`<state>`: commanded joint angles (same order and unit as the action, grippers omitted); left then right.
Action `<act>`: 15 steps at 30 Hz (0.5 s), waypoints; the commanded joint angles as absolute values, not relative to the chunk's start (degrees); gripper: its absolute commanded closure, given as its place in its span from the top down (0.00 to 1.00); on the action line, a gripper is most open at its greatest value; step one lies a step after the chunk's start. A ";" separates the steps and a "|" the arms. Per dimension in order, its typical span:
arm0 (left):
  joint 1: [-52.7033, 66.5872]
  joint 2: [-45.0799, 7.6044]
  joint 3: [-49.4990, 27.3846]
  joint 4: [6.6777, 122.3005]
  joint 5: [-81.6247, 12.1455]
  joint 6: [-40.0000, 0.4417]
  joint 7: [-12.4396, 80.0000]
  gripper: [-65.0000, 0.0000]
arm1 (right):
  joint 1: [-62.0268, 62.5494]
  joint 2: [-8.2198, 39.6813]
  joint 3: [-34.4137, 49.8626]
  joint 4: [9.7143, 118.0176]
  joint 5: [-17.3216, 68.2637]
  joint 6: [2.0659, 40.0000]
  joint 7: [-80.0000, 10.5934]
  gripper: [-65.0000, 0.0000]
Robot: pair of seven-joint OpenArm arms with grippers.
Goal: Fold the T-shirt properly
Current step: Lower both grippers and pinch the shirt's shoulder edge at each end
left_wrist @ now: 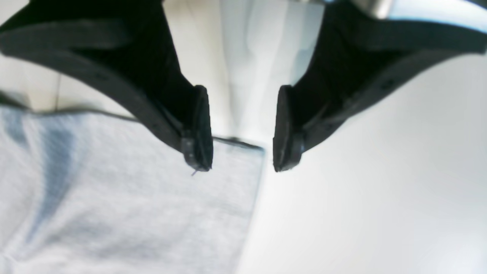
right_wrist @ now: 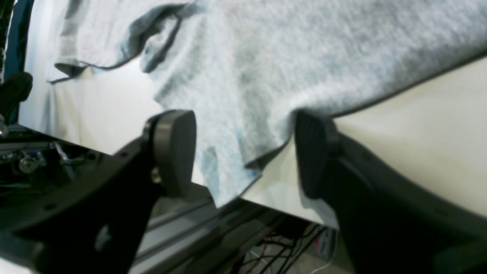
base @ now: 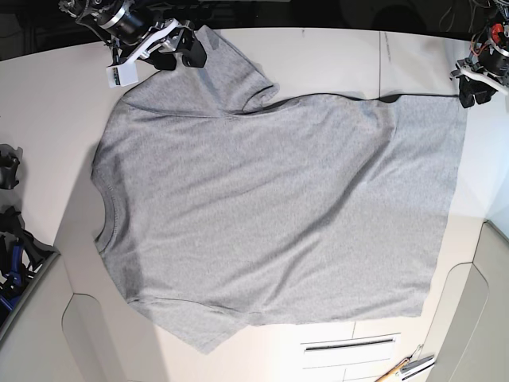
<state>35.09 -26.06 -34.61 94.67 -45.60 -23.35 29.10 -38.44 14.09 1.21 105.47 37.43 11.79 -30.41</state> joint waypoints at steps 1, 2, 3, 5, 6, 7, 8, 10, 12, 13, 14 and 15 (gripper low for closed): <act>34.72 -26.26 -34.57 93.82 -46.22 -23.79 29.17 0.50 | -38.46 14.09 1.21 105.47 36.93 11.79 -30.41 0.63; 34.22 -26.59 -34.46 92.73 -46.57 -24.53 29.32 0.53 | -38.46 14.06 1.21 105.47 36.32 11.81 -30.41 0.63; 33.89 -26.81 -34.46 91.70 -46.54 -25.17 29.36 0.54 | -38.46 14.06 1.21 105.47 35.86 11.81 -30.41 0.63; 32.95 -27.18 -34.46 89.58 -46.57 -25.15 29.39 0.55 | -38.44 13.65 1.21 105.47 34.48 11.81 -30.41 0.63; 32.38 -27.33 -34.44 88.49 -47.29 -25.39 29.45 0.55 | -38.46 13.28 1.21 105.47 34.44 11.81 -30.44 0.63; 32.16 -27.53 -34.44 87.46 -47.90 -25.69 29.58 0.55 | -38.46 13.04 1.19 105.47 34.46 11.81 -30.44 0.63; 31.70 -27.66 -34.44 86.65 -48.51 -26.46 29.58 0.55 | -38.44 12.80 1.17 105.47 34.44 11.81 -30.41 0.63; 30.89 -27.68 -34.44 85.41 -48.64 -26.79 29.58 0.55 | -38.46 12.56 1.17 105.47 34.24 11.81 -30.44 0.63; 29.78 -27.66 -34.44 84.12 -48.62 -27.73 29.61 0.55 | -38.46 12.49 1.08 105.47 33.93 11.84 -30.44 0.63; 29.36 -27.66 -34.39 83.37 -48.62 -27.92 29.65 0.55 | -38.44 12.49 1.08 105.47 33.98 11.81 -30.44 0.63; 29.10 -27.68 -34.39 82.63 -48.60 -28.01 29.54 0.55 | -38.46 12.49 1.08 105.47 34.04 11.81 -30.44 0.63; 28.64 -27.68 -34.39 81.84 -48.53 -28.14 29.63 0.55 | -38.44 12.49 1.08 105.47 34.04 11.81 -30.44 0.63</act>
<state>28.64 -27.68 -34.39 81.84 -48.53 -28.14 29.63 -38.44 12.49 1.08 105.47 34.04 11.81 -30.44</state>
